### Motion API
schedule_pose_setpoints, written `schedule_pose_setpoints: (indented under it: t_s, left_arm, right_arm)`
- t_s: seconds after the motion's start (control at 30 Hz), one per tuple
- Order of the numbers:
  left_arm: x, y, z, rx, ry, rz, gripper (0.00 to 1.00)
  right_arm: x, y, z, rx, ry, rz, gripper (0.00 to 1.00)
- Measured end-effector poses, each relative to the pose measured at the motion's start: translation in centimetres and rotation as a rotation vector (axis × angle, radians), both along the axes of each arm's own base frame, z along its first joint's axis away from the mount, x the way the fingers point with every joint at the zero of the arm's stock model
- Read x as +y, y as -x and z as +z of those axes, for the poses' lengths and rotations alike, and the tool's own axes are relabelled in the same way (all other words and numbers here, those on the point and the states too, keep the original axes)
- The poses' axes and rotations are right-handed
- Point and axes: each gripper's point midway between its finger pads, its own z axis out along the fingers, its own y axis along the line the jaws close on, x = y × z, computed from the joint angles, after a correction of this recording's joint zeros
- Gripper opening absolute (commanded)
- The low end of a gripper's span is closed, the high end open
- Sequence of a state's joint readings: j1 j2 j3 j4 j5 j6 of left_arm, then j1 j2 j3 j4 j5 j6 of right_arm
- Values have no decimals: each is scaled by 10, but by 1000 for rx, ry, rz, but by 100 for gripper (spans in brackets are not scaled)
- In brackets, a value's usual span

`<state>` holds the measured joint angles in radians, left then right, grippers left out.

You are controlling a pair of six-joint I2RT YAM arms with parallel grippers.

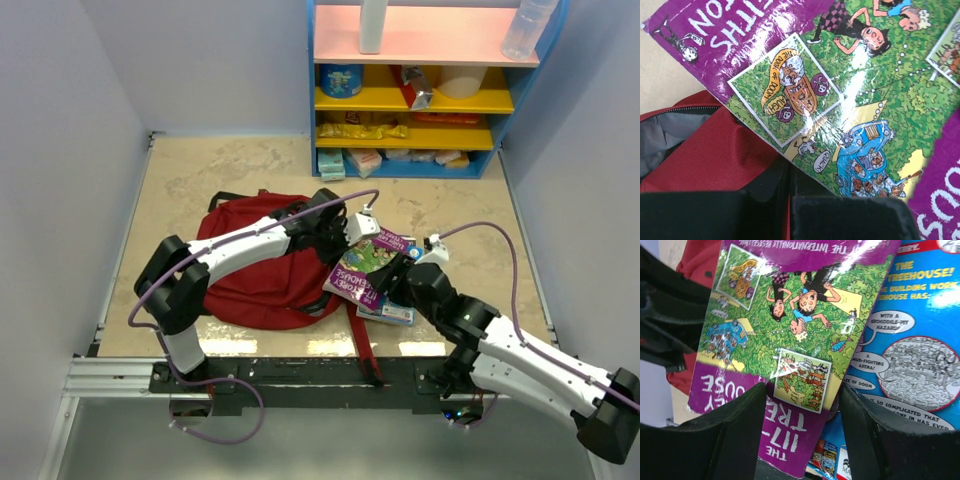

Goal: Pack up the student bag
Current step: Pick up the book from the center of the board.

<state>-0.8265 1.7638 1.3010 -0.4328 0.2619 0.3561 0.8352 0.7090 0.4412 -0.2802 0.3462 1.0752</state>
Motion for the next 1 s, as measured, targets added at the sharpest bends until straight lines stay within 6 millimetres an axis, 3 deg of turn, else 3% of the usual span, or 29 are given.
schedule_pose_setpoints:
  t_s: [0.1, 0.23, 0.5, 0.63, 0.8, 1.0]
  left_arm:
    - [3, -1, -4, -6, -12, 9, 0]
    - [2, 1, -6, 3, -2, 0, 0]
    - [-24, 24, 5, 62, 69, -83, 0]
    - [-38, 32, 11, 68, 87, -117, 0]
    - [-42, 35, 4, 83, 73, -122, 0]
    - [-42, 35, 3, 86, 69, -123, 0]
  right_arm:
    - [4, 1, 1, -2, 8, 29, 59]
    - [-7, 5, 7, -1, 29, 7, 59]
    - [-50, -5, 63, -53, 12, -238, 60]
    - [-67, -1, 45, 7, 62, -331, 62]
    - [-90, 12, 19, 84, 122, -414, 63]
    - [-104, 20, 6, 104, 119, -463, 66]
